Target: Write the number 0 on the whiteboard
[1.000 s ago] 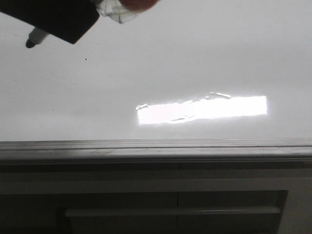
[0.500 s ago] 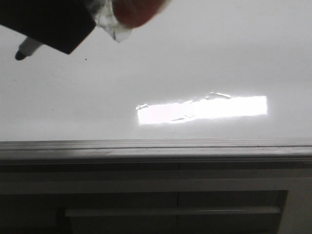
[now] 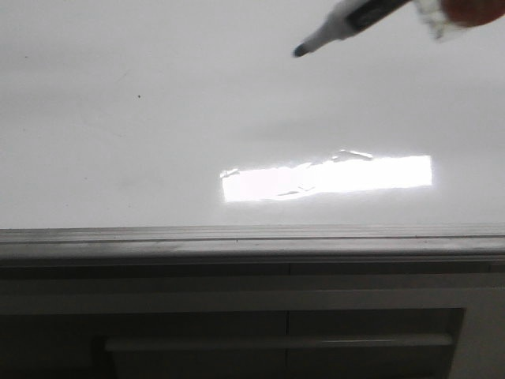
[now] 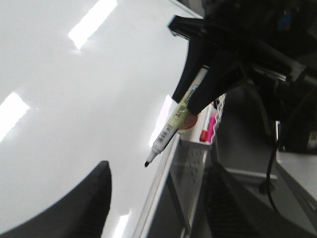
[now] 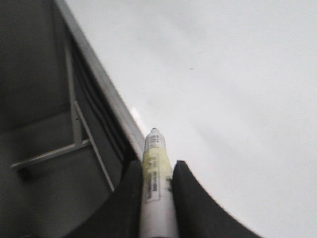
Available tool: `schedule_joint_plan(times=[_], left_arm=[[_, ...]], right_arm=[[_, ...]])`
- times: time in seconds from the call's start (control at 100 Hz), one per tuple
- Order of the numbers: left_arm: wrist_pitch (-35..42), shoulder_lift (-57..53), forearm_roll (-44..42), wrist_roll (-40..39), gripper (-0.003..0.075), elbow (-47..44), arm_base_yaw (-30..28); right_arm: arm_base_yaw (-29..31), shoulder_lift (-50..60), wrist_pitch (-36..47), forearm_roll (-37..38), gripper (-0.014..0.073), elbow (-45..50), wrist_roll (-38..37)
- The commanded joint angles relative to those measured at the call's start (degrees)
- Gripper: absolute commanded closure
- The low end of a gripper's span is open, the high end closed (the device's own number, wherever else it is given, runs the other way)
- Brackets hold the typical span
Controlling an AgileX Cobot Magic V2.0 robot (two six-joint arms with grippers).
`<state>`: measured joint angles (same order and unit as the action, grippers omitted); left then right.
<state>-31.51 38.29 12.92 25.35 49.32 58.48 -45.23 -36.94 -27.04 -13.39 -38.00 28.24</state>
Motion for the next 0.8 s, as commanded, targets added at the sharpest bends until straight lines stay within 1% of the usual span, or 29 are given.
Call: schedule_joint_plan(times=[0.0, 0.1, 0.15, 0.2, 0.24, 0.35, 0.43, 0.49, 0.58, 0.79], left_arm=[[5.30, -4.31, -4.59, -7.87, 0.0463, -1.23, -1.20], [5.73, -9.42, -11.00, -17.44, 0.0591, -7.03, -3.37], [6.05, -12.14, -12.92, -20.79, 0.0672, -10.61, -4.48], [7.82, -14.45, -12.92, -22.47, 0.0743, -13.71, -5.51], [10.14, -16.05, -12.92, -23.64, 0.0740, -15.85, -6.25], [20.18, -20.19, -12.48, -25.35, 0.0740, -21.60, -7.55], [25.51, -21.72, -11.41, -25.35, 0.0740, -24.22, -7.79], [26.53, -21.82, -9.94, -25.35, 0.0740, -24.92, -7.79], [25.82, -21.82, -8.71, -25.35, 0.0740, -25.03, -7.79], [25.47, -21.82, -8.59, -25.35, 0.0740, -25.03, -7.79]], right_arm=[[3.41, 3.71, 7.42, 0.34, 0.0638, 1.63, -0.13], [6.22, 5.87, 11.17, 0.34, 0.0638, 4.84, -0.13], [6.97, 5.88, 12.03, 0.34, 0.0638, 5.25, -0.13], [7.39, 5.17, 13.15, 0.47, 0.0638, 5.24, -0.13], [7.37, 4.55, 14.94, 0.47, 0.0638, 5.24, -0.13], [7.37, 1.40, 20.48, 0.47, 0.0638, 4.96, -0.13], [7.37, -2.26, 20.47, 0.47, 0.0638, 3.24, -0.13], [7.37, -5.02, 20.07, 0.47, 0.0638, 1.91, -0.13], [7.37, -9.36, 19.96, 0.47, 0.0638, -0.23, -0.13], [7.37, -16.95, 20.89, 0.47, 0.0638, -4.19, -0.13]])
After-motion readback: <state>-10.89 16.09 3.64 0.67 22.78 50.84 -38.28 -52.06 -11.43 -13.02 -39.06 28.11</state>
